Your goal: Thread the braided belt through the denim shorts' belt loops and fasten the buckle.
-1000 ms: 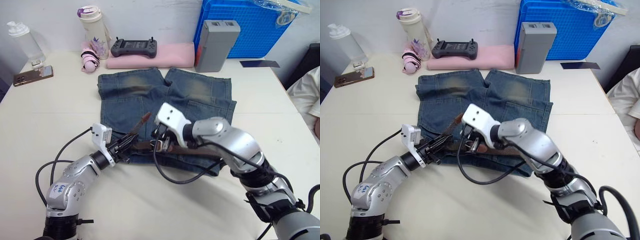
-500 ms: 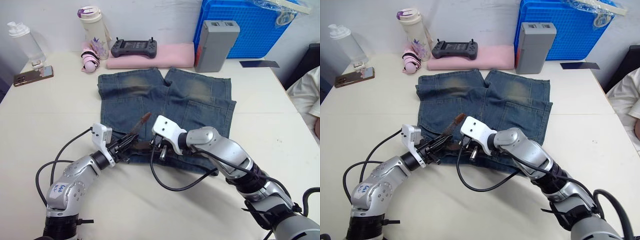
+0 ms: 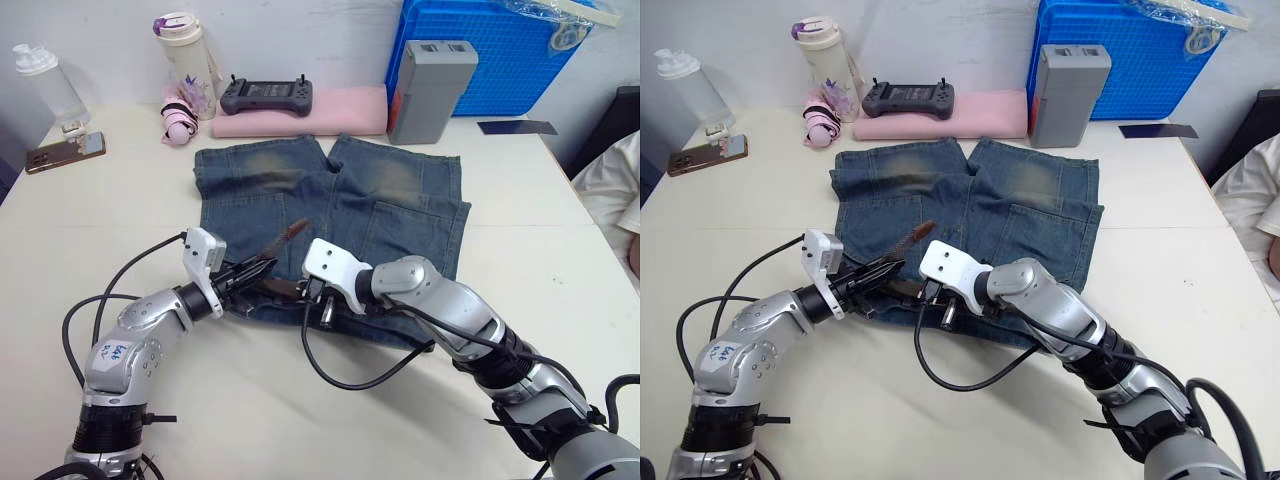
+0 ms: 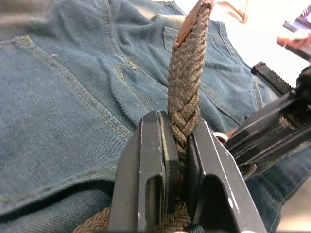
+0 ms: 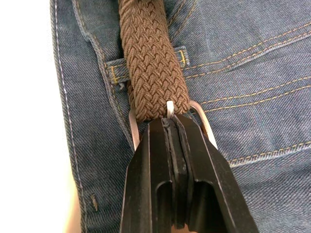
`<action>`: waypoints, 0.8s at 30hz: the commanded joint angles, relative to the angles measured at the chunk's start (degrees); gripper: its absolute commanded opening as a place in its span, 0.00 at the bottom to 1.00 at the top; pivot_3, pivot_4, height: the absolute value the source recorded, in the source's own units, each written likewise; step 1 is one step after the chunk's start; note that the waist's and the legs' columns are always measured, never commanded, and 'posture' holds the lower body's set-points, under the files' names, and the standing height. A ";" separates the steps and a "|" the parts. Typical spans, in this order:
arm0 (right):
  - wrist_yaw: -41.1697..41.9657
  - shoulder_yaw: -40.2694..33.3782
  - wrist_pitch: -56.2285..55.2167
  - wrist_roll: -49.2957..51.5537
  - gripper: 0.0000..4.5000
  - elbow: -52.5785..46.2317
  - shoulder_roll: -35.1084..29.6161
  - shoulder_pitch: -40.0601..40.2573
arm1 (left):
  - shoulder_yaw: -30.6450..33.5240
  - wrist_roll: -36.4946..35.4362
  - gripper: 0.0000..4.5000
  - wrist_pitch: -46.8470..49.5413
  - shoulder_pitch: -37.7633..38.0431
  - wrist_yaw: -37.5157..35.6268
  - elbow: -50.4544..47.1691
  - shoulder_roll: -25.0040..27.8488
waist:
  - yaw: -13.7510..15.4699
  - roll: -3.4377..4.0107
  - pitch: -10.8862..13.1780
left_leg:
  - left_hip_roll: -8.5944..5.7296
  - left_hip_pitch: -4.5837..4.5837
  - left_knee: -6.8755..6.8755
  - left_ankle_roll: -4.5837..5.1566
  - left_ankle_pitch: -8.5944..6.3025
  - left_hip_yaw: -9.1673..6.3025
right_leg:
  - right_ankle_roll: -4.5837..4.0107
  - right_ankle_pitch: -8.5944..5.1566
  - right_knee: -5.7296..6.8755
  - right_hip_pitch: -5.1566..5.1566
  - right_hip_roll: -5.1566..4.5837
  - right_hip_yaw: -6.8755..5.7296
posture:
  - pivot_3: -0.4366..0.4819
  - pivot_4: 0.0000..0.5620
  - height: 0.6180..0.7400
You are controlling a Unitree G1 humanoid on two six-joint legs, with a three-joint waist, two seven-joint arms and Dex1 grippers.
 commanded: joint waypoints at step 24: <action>0.04 2.89 -4.89 -6.24 0.01 -0.11 -1.67 -2.18 | 0.82 0.82 0.00 -2.22 -5.08 -3.39 0.93 1.55 | 0.02 0.00 0.00 | 0.00 -0.02 0.00 0.01 0.02 0.00 | 0.00 0.00 0.00 -0.01 0.00 -0.04 | 0.48 0.27 0.87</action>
